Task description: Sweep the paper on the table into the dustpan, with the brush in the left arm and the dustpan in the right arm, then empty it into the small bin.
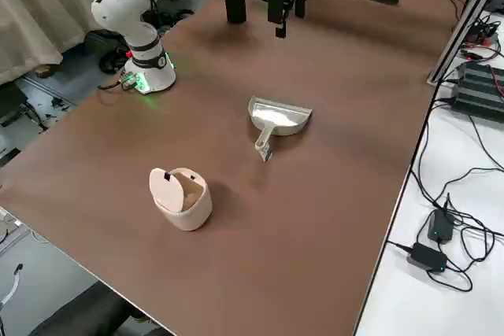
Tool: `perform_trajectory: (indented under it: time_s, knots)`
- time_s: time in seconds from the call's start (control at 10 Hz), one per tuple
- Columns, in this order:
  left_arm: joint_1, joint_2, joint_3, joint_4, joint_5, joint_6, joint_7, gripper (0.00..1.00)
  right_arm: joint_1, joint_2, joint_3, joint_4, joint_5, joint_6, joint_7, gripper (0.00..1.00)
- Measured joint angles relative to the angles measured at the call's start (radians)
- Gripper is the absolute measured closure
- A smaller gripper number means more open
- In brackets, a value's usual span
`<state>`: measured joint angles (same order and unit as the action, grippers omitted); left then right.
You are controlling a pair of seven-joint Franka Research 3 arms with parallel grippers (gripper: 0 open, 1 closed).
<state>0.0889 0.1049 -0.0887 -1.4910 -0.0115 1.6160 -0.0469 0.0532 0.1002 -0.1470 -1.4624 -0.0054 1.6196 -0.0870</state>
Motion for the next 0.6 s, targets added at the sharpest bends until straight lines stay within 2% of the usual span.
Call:
perform_trajectory:
  time_s: [0.3,0.6]
  knots:
    - [0.000,0.000,0.000,0.000,0.000,0.000,0.000,0.00,0.048,-0.004,0.001,-0.002,-0.018,-0.056,-0.061,0.00]
    - [0.000,0.000,0.000,0.000,0.000,0.000,0.000,0.00,0.049,-0.006,0.000,-0.002,-0.020,-0.066,-0.092,0.00]
